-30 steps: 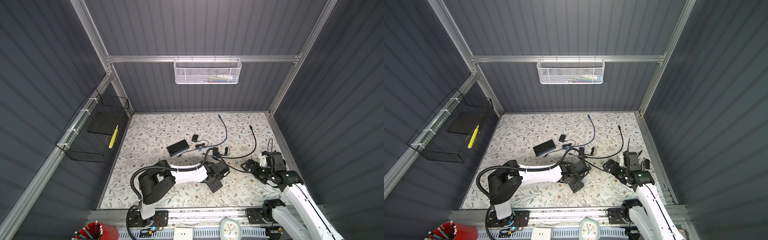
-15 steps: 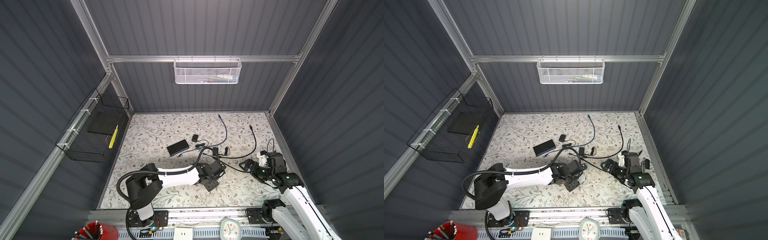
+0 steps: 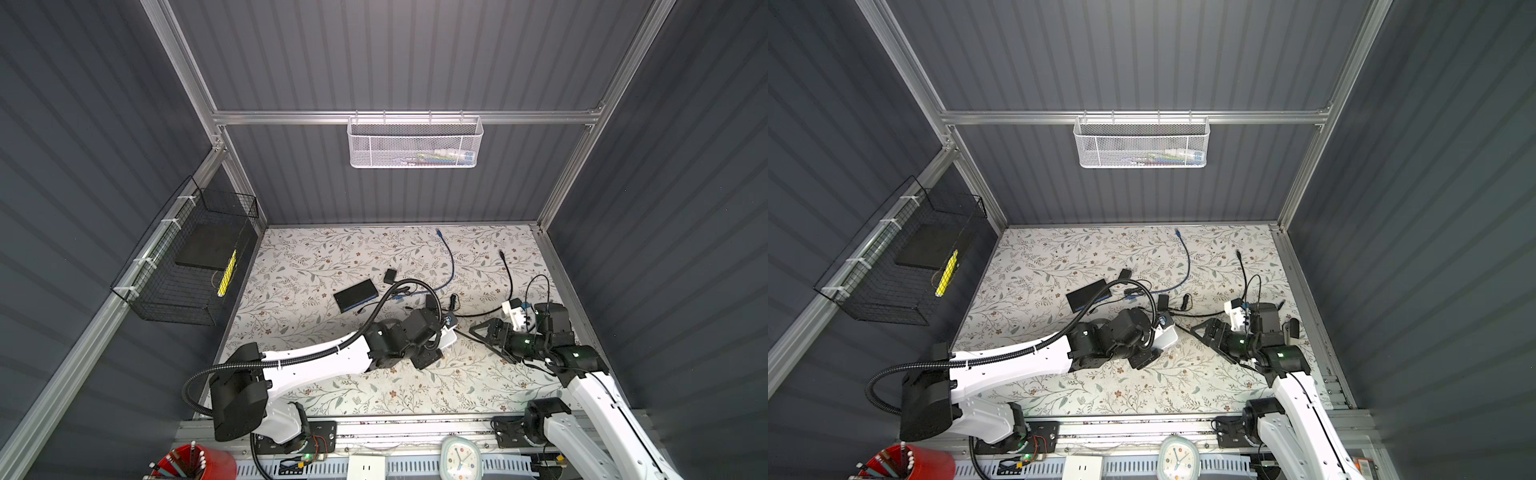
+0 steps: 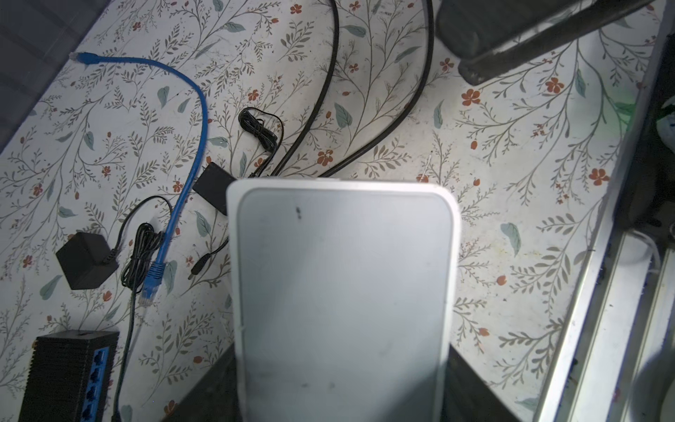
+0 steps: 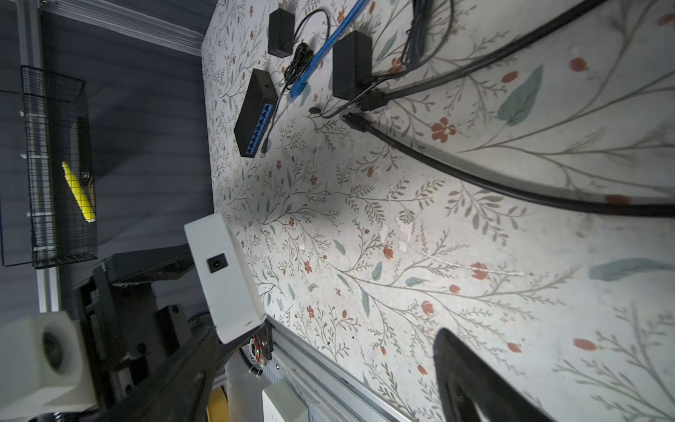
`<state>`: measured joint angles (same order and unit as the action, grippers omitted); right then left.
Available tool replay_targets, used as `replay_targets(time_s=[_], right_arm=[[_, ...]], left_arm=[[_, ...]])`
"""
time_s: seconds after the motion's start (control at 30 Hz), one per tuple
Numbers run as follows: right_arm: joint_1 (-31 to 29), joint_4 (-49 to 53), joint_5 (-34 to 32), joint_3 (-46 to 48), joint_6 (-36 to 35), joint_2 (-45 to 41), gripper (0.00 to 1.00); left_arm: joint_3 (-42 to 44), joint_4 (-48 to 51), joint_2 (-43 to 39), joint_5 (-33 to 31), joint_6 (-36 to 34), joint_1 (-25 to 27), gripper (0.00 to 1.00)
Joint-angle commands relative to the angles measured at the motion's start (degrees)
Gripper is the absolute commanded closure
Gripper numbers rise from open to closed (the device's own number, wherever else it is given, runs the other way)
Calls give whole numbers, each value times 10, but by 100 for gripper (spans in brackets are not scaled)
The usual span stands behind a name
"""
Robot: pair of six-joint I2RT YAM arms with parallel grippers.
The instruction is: Insert the plug into the switch port
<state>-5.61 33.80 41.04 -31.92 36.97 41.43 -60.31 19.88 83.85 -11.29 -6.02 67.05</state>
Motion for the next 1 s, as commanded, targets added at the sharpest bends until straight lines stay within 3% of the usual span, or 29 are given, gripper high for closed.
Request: replay_targets(time_s=[0.0,0.47,0.97], right_arm=[[1,-18,55,-25,-20,16,10],[-33,-50,78,-58,-49,90,29],[-98,-85,66,-93,-54,167,41]], left_arm=[[-16,5,0,-10,-30,3,55],[-46,5,31,-2,-44,3,57],[-61,3,39,8,-48,3,57]])
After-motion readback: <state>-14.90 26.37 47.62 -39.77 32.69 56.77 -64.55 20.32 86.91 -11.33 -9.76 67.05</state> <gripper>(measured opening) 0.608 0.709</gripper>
